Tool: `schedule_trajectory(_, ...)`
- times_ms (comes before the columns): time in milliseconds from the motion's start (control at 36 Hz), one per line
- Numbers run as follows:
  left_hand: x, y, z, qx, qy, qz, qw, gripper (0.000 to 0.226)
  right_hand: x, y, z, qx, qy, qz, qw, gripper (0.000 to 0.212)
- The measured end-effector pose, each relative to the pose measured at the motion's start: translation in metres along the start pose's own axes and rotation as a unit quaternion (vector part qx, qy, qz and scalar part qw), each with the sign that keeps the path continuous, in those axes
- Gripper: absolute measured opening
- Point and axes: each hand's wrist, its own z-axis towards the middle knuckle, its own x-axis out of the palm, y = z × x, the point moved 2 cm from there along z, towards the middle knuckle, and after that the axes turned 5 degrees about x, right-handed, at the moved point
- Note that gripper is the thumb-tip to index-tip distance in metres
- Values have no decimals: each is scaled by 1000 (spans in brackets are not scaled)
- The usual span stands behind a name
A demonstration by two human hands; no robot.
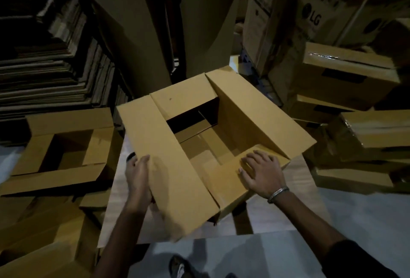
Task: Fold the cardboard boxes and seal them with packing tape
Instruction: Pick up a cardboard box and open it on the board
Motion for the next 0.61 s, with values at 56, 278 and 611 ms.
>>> schedule_trajectory(56, 3, -24, -6, 38, 32, -18, 999, 25, 0, 1, -1, 3, -11, 5, 1000, 49)
schedule_trajectory(278, 84, -58, -14, 136, 164, 83, 974, 49, -1, 3, -1, 17, -14, 7, 1000, 51)
schedule_trajectory(611, 141, 21, -35, 326, 240, 459, 791, 76, 1, -11, 5, 0, 50, 52, 997, 76)
